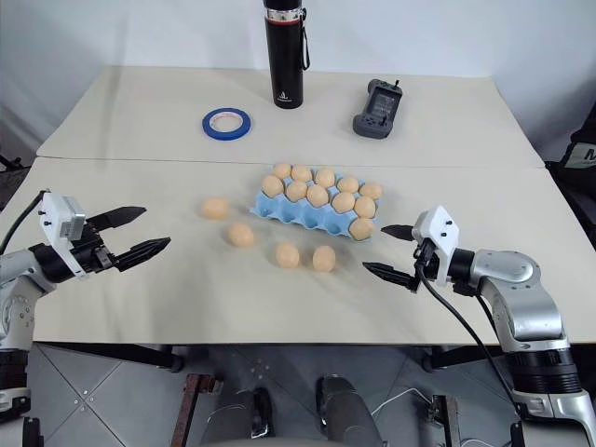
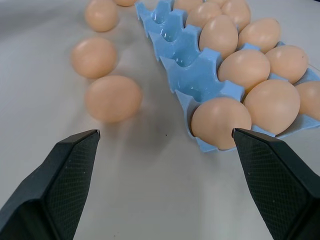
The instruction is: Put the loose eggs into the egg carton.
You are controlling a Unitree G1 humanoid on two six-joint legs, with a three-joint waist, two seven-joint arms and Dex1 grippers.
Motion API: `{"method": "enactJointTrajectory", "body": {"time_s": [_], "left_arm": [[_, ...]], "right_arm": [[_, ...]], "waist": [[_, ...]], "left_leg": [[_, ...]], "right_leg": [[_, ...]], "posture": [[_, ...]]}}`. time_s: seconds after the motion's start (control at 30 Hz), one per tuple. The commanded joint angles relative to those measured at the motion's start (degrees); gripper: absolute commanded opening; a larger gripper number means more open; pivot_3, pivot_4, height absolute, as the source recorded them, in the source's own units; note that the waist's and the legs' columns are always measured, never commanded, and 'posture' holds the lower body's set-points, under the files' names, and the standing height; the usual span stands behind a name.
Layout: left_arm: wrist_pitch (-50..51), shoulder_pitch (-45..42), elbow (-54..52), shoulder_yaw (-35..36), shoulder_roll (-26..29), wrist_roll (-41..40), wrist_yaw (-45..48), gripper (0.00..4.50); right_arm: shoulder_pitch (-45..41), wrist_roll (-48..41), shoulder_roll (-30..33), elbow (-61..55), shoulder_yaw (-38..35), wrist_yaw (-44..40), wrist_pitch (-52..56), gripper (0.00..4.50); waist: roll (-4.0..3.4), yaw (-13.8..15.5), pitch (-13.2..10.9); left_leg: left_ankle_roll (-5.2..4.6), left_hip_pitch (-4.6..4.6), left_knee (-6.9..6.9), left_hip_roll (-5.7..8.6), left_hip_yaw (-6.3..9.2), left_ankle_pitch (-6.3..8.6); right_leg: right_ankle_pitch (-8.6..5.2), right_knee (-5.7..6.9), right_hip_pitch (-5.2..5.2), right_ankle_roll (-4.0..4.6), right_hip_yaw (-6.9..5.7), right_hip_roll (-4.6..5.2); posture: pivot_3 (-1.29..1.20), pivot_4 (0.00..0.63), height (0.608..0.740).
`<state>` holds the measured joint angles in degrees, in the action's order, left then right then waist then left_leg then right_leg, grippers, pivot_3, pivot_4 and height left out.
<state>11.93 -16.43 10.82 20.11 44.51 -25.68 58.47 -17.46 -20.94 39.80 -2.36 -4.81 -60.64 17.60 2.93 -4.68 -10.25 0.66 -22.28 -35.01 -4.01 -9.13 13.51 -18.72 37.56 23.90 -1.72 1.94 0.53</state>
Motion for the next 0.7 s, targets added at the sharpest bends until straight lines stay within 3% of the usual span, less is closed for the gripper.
{"method": "enactJointTrajectory", "body": {"time_s": [0.03,0.37,0.7], "left_arm": [[-1.53,-1.07,0.11,-0.16,0.01,0.20,-0.09,4.50],[2.06,-0.06,-3.01,-0.49,0.12,0.00,-3.32,4.50],[-4.59,2.51,0.61,1.29,0.60,-1.45,6.09,4.50]], "right_arm": [[-0.43,-0.59,0.89,-1.27,-1.61,0.33,-1.26,4.43],[-1.28,-0.95,0.81,-0.99,-1.82,0.86,-0.91,4.43],[7.04,-5.51,3.04,-12.61,-6.04,4.50,8.12,4.43]], "waist": [[0.00,-0.02,0.00],[0.00,-0.03,0.00],[-0.02,0.24,-0.01]], "left_leg": [[0.00,0.00,0.00,0.00,0.00,0.00],[-0.20,0.00,0.00,-0.01,0.00,-0.12],[0.03,-0.04,0.03,-0.03,0.06,0.02]], "right_leg": [[0.00,0.00,0.00,0.00,0.00,0.00],[0.00,0.00,0.00,0.00,0.00,-0.01],[-0.03,-0.02,0.00,0.06,-0.05,0.00]], "posture": [[0.00,0.150,0.740],[0.00,0.150,0.740],[0.00,0.150,0.740]]}}
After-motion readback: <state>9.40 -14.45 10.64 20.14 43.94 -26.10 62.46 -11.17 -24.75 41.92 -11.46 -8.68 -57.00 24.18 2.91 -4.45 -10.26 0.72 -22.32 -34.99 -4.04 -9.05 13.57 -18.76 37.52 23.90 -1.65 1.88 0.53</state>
